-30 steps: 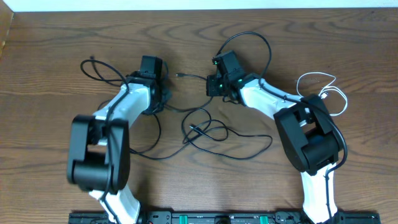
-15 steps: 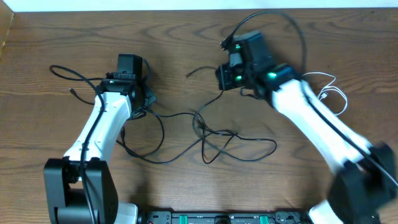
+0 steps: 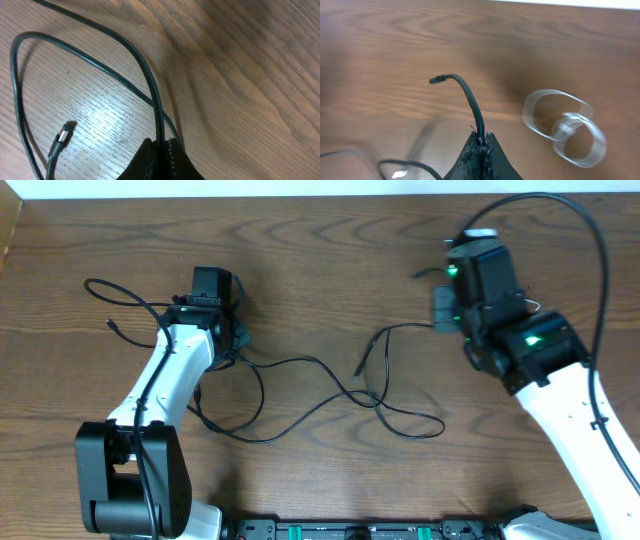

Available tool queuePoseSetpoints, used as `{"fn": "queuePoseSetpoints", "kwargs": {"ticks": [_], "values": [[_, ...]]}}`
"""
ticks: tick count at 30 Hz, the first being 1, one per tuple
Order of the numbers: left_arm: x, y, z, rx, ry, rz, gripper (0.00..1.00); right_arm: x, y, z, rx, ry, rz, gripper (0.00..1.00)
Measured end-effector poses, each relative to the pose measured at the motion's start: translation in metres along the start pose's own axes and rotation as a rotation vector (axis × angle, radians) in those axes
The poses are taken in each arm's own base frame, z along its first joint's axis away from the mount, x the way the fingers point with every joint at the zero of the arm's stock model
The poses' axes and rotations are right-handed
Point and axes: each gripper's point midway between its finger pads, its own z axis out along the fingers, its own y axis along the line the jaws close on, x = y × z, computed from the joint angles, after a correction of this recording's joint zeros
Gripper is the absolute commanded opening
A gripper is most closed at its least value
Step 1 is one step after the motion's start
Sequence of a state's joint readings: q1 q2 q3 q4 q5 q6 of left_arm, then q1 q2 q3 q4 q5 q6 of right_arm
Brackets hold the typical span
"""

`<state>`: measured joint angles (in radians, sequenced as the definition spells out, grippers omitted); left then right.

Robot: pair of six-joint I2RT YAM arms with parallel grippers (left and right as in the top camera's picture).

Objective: Untangle cables

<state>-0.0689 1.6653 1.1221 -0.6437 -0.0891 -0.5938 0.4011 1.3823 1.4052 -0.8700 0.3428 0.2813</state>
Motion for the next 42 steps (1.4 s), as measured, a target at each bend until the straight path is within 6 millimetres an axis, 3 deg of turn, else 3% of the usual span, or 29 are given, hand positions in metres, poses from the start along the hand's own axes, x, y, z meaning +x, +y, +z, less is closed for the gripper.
{"fn": "queuePoseSetpoints", "kwargs": {"ticks": [10,22,23,24,26,27,32,39,42], "values": [[-0.004,0.004,0.000,-0.022,-0.021,0.000,0.08,0.027,-0.143,0.005,0.385,0.121,0.288,0.01],[-0.004,0.004,0.000,-0.023,-0.024,-0.001,0.08,0.056,-0.255,-0.011,0.590,0.129,0.645,0.02],[-0.004,0.004,0.000,-0.024,-0.024,0.000,0.08,0.060,-0.265,-0.014,0.613,0.126,0.686,0.06],[-0.005,0.004,0.000,-0.024,-0.025,-0.001,0.08,0.063,-0.272,-0.017,0.626,0.123,0.714,0.23],[-0.004,0.004,0.000,-0.023,-0.024,-0.001,0.08,0.070,-0.288,-0.022,0.653,0.119,0.774,0.87],[-0.004,0.004,0.000,-0.023,-0.024,-0.001,0.08,0.073,-0.292,-0.023,0.652,0.119,0.804,0.99],[-0.005,0.004,0.000,-0.024,-0.025,0.000,0.08,0.080,-0.286,-0.017,0.547,0.159,0.856,0.99],[-0.005,0.004,0.000,-0.025,-0.026,0.000,0.08,0.103,-0.228,-0.011,0.300,0.359,0.835,0.99],[-0.005,0.004,0.000,-0.027,-0.027,-0.001,0.08,0.107,-0.194,-0.011,0.166,0.440,0.759,0.88]]}}
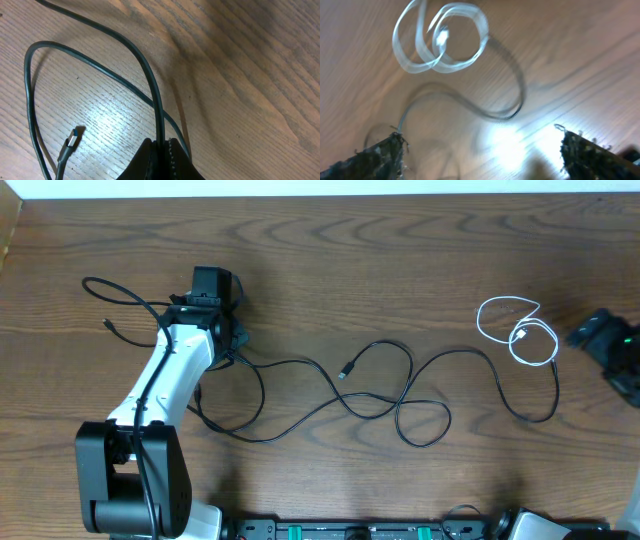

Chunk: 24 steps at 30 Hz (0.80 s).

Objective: Untangle cables

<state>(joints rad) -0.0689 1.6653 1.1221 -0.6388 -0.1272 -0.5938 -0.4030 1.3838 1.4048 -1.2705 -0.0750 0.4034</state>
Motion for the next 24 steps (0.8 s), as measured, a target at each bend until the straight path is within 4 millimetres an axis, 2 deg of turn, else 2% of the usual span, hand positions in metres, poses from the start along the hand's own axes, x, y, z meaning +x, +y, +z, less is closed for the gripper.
{"fn": "queuePoseSetpoints", "kwargs": {"ticks": [1,3,8,12,18,24], "values": [[0.000,0.000,0.000,-0.001,-0.001,0.000,0.08,0.005,0.005,0.000,-0.013,0.018,-0.021,0.81],[0.000,0.000,0.000,-0.002,-0.002,0.000,0.08,0.019,0.024,0.002,-0.059,0.059,-0.117,0.73],[0.000,0.000,0.000,-0.002,-0.002,0.000,0.08,0.047,0.056,0.019,-0.120,0.110,-0.264,0.73],[0.000,0.000,0.000,-0.002,-0.002,0.000,0.08,0.072,0.087,0.045,-0.202,0.124,-0.379,0.76],[0.000,0.000,0.000,-0.002,-0.002,0.000,0.08,0.125,0.143,0.075,-0.434,0.168,-0.531,0.76],[0.000,0.000,0.000,-0.002,-0.002,0.000,0.08,0.180,0.182,0.090,-0.599,0.181,-0.623,0.74]]}}
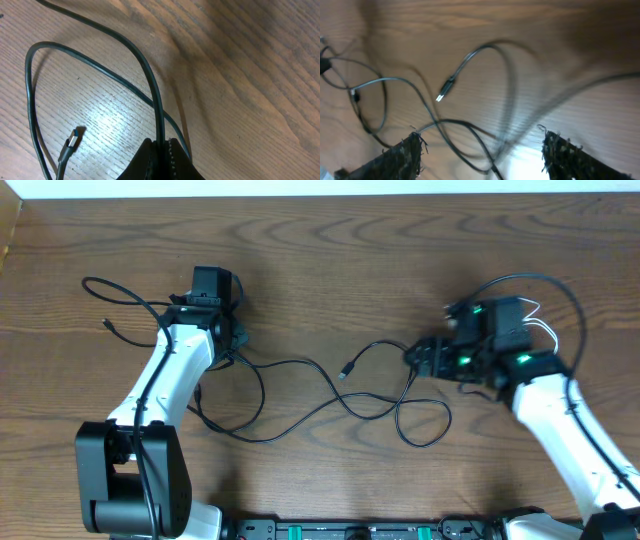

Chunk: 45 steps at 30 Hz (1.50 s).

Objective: Untangle cables

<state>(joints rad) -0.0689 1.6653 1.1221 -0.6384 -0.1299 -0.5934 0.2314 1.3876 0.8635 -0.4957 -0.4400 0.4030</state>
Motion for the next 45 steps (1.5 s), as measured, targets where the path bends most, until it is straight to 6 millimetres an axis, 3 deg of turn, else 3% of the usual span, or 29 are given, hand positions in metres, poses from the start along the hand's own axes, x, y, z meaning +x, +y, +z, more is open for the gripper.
{"fn": "queuePoseSetpoints", "kwargs": {"ticks": [7,12,17,21,26,34,40,45], "values": [[0.000,0.000,0.000,0.000,0.000,0.000,0.08,0.033,0.045,0.037,-0.116,0.038,-0.051,0.73],[0.000,0.000,0.000,0.000,0.000,0.000,0.08,0.049,0.075,0.059,-0.187,0.072,-0.093,0.62],[0.000,0.000,0.000,0.000,0.000,0.000,0.08,0.056,0.094,0.060,-0.230,0.093,-0.116,0.65],[0.000,0.000,0.000,0.000,0.000,0.000,0.08,0.041,0.082,0.050,-0.162,0.073,-0.079,0.71],[0.000,0.000,0.000,0.000,0.000,0.000,0.08,0.012,0.048,0.036,-0.045,-0.007,-0.009,0.78],[0.000,0.000,0.000,0.000,0.000,0.000,0.08,0.008,-0.006,0.027,0.141,-0.016,0.088,0.83],[0.000,0.000,0.000,0.000,0.000,0.000,0.08,0.012,-0.010,0.027,0.176,-0.013,0.087,0.86],[0.000,0.000,0.000,0.000,0.000,0.000,0.08,0.029,0.013,0.042,0.124,0.045,0.035,0.86]]}}
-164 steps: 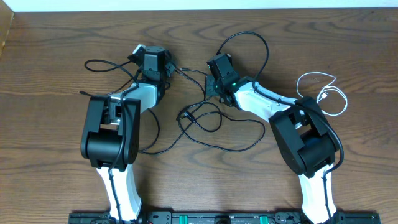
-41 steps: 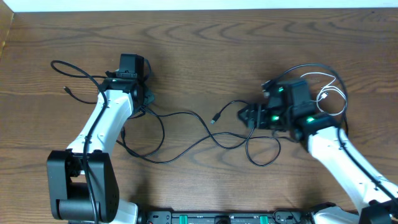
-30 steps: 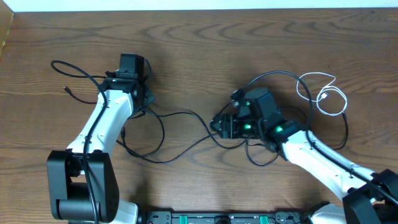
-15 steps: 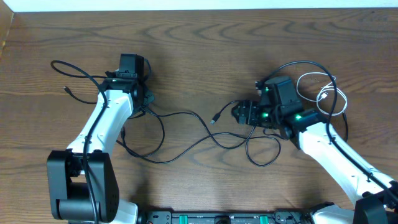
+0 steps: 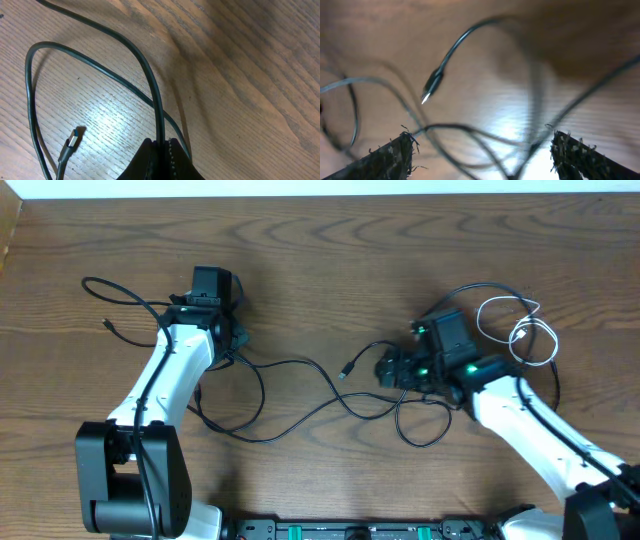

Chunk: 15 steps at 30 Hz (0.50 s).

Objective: Untangle cables

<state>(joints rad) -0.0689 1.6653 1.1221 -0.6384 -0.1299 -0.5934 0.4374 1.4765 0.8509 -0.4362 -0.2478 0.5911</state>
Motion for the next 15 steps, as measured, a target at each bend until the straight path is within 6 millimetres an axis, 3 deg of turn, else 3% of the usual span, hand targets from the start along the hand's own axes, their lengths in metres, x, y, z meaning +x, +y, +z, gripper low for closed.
{"fn": "queuePoseSetpoints", "kwargs": {"ticks": [3,11,15], "values": [[0.000,0.000,0.000,0.000,0.000,0.000,0.08,0.012,0.027,0.008,-0.083,0.034,-0.056,0.86],[0.000,0.000,0.000,0.000,-0.001,0.000,0.08,0.061,0.122,0.020,-0.328,0.087,-0.264,0.85],[0.000,0.000,0.000,0.000,-0.001,0.000,0.08,0.079,0.152,0.017,-0.394,0.075,-0.325,0.84]]}}
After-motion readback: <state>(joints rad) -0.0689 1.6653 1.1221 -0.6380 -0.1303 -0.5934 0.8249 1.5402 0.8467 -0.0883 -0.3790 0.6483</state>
